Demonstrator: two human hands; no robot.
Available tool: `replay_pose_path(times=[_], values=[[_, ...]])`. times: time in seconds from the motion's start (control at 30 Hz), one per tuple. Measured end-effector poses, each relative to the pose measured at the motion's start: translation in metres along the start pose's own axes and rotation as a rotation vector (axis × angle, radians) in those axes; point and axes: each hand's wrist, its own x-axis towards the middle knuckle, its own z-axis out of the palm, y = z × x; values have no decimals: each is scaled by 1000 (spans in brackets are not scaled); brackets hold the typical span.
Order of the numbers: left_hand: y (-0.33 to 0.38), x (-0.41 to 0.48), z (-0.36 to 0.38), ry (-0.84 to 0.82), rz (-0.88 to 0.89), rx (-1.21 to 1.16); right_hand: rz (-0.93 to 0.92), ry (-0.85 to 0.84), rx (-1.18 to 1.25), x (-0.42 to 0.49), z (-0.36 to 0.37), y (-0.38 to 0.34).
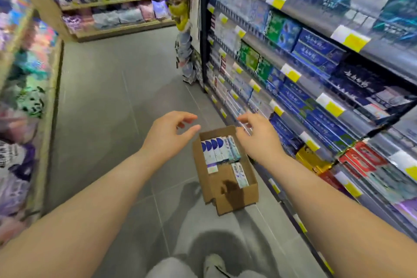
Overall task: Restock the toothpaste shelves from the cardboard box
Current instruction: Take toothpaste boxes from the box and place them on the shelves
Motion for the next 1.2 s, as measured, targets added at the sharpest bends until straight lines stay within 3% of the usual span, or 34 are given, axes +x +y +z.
replay_pose_path(times=[0.23, 0.5, 0.8, 0.9, 1.2], values=[[-61, 137, 55, -227, 78, -19, 248, 43, -16, 93, 50, 52], [-125, 260, 136, -622, 86, -72, 683, 90, 37, 158, 121, 113], [-260, 270, 300, -752, 16, 34, 907, 24, 15, 156, 260, 253], [-309, 256, 370, -744, -41, 16, 932, -27, -3, 149, 330, 317], [-453, 224, 548, -729, 53, 130, 901, -104, -1, 141, 507, 495]])
